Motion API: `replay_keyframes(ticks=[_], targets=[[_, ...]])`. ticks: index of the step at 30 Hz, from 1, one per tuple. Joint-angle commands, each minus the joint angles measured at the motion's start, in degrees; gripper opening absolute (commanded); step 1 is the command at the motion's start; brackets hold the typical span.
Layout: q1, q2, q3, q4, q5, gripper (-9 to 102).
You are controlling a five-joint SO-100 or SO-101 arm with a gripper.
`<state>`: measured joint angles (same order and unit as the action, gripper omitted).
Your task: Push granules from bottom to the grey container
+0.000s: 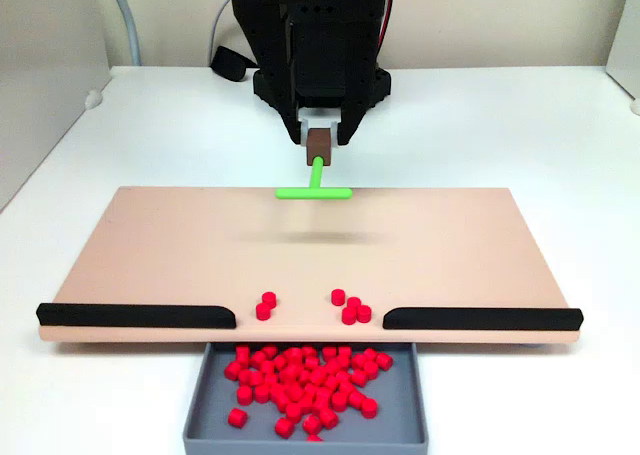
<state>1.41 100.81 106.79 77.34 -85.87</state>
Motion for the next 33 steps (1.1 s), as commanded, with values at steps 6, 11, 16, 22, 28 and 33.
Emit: replay_keyframes(ticks=[6,11,16,22,28,33], targets=[[-1.5,-1.4,1.4,-4.4,2.6,0],[-1.9,-0.5,3.8,-5.5,0.5,0],[-2.3,-1.6,4.7,-8.6,-0.2,0],[-2.3,-4.4,4.7,-11.0,-1.9,0],[-1.9,-5.4,6.6,-15.0,-2.5,0],[-1.6,-6.7,6.6,-15.0,-2.4,0]])
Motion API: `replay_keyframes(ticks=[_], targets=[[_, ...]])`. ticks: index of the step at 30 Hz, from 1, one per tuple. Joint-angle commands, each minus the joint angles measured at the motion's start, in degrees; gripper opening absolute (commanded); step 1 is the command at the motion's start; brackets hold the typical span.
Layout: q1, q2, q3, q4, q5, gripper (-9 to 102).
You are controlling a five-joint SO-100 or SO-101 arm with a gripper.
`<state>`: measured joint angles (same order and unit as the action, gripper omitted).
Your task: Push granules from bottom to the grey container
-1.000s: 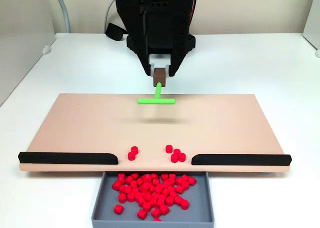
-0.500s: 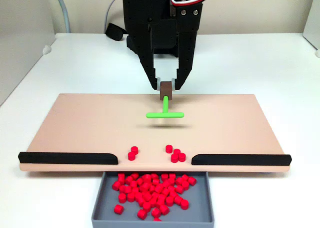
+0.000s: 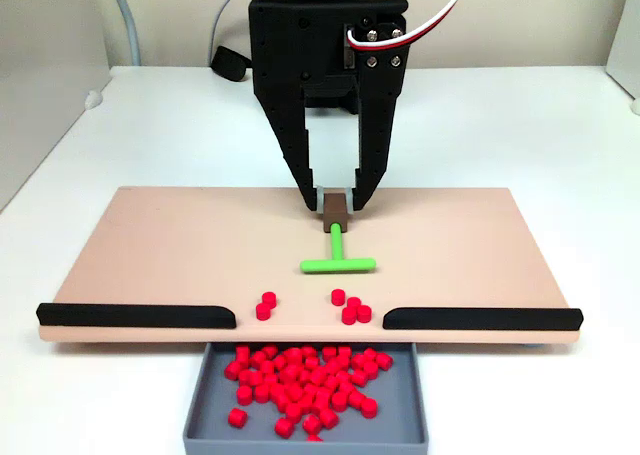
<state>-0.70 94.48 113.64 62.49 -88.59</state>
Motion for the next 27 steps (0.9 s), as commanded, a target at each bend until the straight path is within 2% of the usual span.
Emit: replay_keyframes(ticks=[1,10,27], targets=[[0.5,-0.6,-0.3,-0.2,0.4,0],[1.8,-4.7,-1.1,-3.0,0.4,0],[3.1,-8.4,-4.6,-3.2,1.2,0]])
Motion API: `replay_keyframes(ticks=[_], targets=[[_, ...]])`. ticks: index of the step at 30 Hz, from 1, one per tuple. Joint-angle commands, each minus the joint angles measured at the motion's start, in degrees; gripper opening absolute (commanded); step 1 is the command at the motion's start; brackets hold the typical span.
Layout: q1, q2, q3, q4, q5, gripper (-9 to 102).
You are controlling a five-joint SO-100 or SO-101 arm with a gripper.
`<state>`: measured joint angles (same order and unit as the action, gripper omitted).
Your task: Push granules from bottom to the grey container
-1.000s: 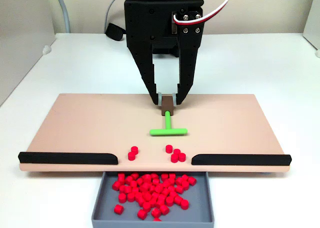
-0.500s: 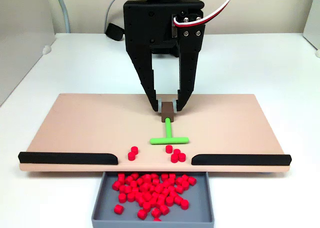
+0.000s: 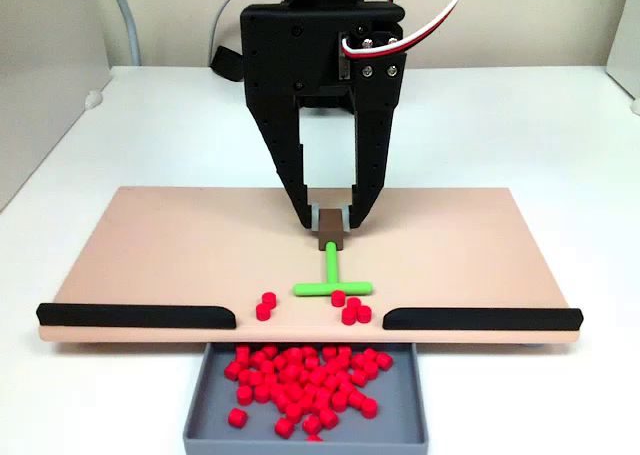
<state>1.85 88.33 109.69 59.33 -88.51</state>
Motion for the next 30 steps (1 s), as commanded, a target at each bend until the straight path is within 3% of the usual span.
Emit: replay_keyframes(ticks=[1,30], targets=[[0.6,-2.6,-1.0,0.0,1.2,0],[-2.0,-10.1,-9.6,0.0,5.0,0]])
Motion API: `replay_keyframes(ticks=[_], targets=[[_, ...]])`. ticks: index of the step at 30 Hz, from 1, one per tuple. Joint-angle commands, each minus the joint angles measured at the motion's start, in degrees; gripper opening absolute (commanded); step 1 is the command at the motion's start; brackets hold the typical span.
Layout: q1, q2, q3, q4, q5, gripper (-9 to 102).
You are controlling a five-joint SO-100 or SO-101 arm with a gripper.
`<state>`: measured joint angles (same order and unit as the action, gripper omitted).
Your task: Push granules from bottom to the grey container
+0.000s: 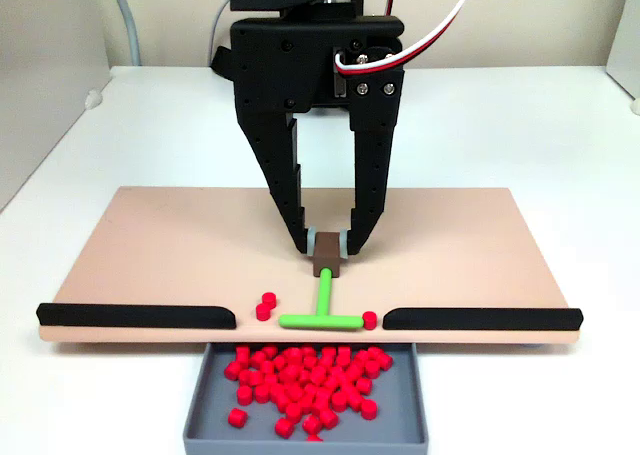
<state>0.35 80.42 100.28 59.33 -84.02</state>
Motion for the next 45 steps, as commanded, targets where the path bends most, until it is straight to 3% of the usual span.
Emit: replay_keyframes(ticks=[1,20,32,45], targets=[[-0.5,-2.3,-0.4,0.0,0.5,0],[0.7,-3.8,-8.7,1.3,-0.8,0],[2.5,0.0,-17.8,10.6,-2.0,0],[2.0,16.0,-11.4,22.6,-4.0,0]])
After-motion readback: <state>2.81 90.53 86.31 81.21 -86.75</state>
